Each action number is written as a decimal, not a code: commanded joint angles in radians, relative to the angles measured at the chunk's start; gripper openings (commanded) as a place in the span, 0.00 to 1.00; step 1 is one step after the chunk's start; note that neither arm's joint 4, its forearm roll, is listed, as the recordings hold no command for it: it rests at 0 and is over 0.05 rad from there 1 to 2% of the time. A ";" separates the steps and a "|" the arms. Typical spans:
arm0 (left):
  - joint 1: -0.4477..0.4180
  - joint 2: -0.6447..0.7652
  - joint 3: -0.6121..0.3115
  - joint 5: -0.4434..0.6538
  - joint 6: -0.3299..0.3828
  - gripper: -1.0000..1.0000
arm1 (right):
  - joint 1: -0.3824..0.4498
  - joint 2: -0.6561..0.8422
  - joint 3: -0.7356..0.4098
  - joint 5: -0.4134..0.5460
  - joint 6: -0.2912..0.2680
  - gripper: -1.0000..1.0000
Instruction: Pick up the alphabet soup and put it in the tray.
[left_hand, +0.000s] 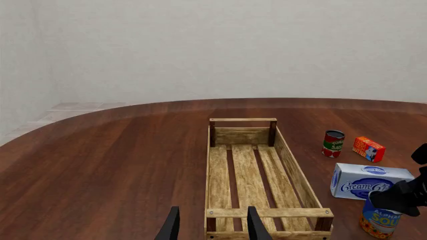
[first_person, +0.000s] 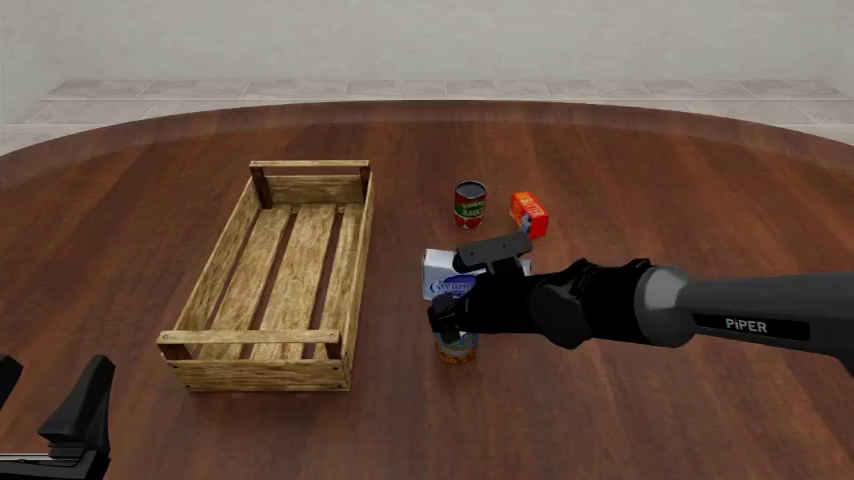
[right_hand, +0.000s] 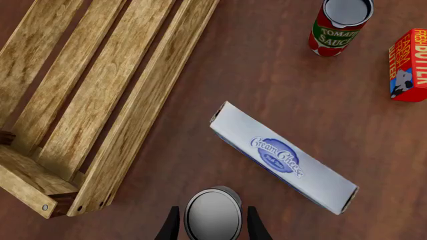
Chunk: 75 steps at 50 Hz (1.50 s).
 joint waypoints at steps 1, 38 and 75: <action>0.000 0.000 0.000 0.000 0.000 1.00 | -0.001 0.026 0.005 -0.021 0.010 1.00; 0.000 0.000 0.000 0.000 0.000 1.00 | 0.013 0.108 0.013 -0.079 0.039 0.00; 0.000 0.000 0.000 0.000 0.000 1.00 | -0.007 -0.106 -0.092 0.138 -0.073 0.00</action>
